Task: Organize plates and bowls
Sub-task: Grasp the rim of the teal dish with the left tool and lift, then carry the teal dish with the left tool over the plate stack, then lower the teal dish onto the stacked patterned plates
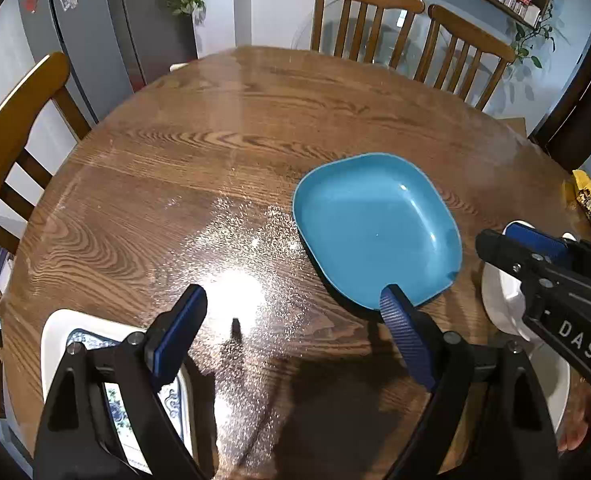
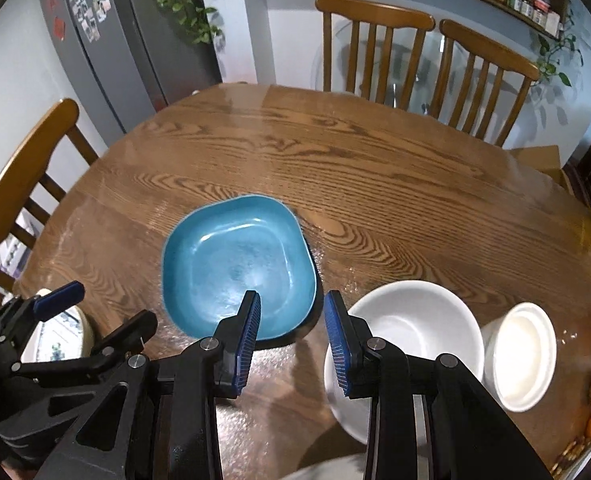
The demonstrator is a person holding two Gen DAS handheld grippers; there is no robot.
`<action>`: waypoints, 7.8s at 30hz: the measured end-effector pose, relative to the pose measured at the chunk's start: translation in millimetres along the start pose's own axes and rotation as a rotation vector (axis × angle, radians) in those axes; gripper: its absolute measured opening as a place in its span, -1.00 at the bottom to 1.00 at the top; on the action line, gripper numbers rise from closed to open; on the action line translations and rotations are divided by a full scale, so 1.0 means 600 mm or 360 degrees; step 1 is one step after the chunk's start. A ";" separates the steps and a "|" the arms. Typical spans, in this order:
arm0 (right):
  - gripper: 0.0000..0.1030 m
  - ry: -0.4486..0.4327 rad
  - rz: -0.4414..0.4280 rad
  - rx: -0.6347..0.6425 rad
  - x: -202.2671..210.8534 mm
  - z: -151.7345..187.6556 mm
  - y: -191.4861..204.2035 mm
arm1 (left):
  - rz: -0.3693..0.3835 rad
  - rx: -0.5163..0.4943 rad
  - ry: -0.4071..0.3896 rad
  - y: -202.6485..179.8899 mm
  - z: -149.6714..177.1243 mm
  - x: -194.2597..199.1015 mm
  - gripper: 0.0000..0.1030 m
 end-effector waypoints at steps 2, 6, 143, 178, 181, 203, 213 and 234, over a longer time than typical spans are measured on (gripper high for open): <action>-0.34 0.0016 0.0009 0.0039 -0.014 -0.002 0.005 | -0.0001 -0.0008 0.0011 0.001 0.000 -0.010 0.71; -0.34 0.0036 0.0063 0.0138 -0.041 -0.002 0.013 | -0.0014 -0.0034 0.0030 -0.002 -0.004 -0.032 0.71; -0.84 0.0017 -0.0165 -0.0201 0.068 0.242 0.314 | 0.0055 -0.0184 -0.0149 0.236 0.191 0.107 -0.63; -0.84 0.0128 -0.0111 -0.0205 0.008 0.232 0.312 | 0.0089 -0.0201 -0.0034 0.240 0.192 0.054 -0.64; -0.84 0.0131 -0.0111 -0.0207 0.008 0.231 0.312 | 0.0085 -0.0215 -0.0034 0.239 0.193 0.054 -0.64; -0.84 0.0186 -0.0074 -0.0255 -0.007 0.240 0.302 | 0.0061 -0.0299 -0.0008 0.228 0.204 0.042 -0.63; -0.84 0.0193 -0.0079 -0.0268 -0.009 0.240 0.296 | 0.0050 -0.0303 -0.0006 0.225 0.205 0.041 -0.62; -0.83 0.0105 -0.0033 -0.0293 0.012 0.236 0.293 | 0.0038 -0.0342 -0.0052 0.208 0.206 0.062 0.07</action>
Point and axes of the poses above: each gripper's, at about its wrist camera, not at the fingertips, and x roughly against the way its jaws point, y to its left, z to its underside, the point moved 5 cm from there along -x, roughly the way its jaws point, and after that the axes turned 15 degrees about -x, right-handed, at the moved point
